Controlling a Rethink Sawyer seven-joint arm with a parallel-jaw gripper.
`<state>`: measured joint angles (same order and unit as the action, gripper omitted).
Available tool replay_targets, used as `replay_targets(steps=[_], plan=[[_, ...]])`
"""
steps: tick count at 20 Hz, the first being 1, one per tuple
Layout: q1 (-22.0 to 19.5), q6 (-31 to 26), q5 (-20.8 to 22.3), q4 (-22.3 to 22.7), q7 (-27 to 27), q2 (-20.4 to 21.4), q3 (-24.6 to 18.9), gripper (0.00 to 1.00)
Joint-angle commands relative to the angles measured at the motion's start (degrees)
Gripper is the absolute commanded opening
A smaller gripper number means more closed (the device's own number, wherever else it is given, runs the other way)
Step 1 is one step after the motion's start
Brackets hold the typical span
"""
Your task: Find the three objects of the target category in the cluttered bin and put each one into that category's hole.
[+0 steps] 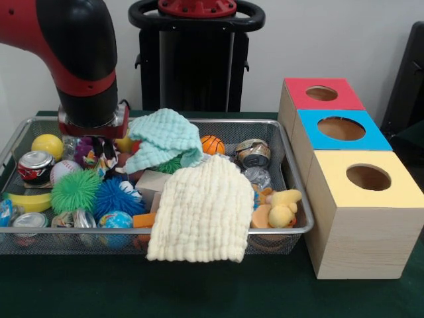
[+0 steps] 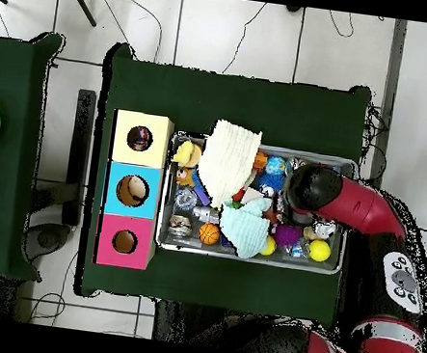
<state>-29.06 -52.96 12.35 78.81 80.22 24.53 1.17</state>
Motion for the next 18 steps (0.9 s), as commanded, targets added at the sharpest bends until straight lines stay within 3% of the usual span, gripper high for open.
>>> replay_targets(steps=[1, 18], plan=[[1.34, -8.54, -1.80, -0.71, 5.14, 1.91, -2.20, 0.00], [1.77, -10.98, -1.98, -1.01, 4.66, 4.28, -2.49, 0.00]])
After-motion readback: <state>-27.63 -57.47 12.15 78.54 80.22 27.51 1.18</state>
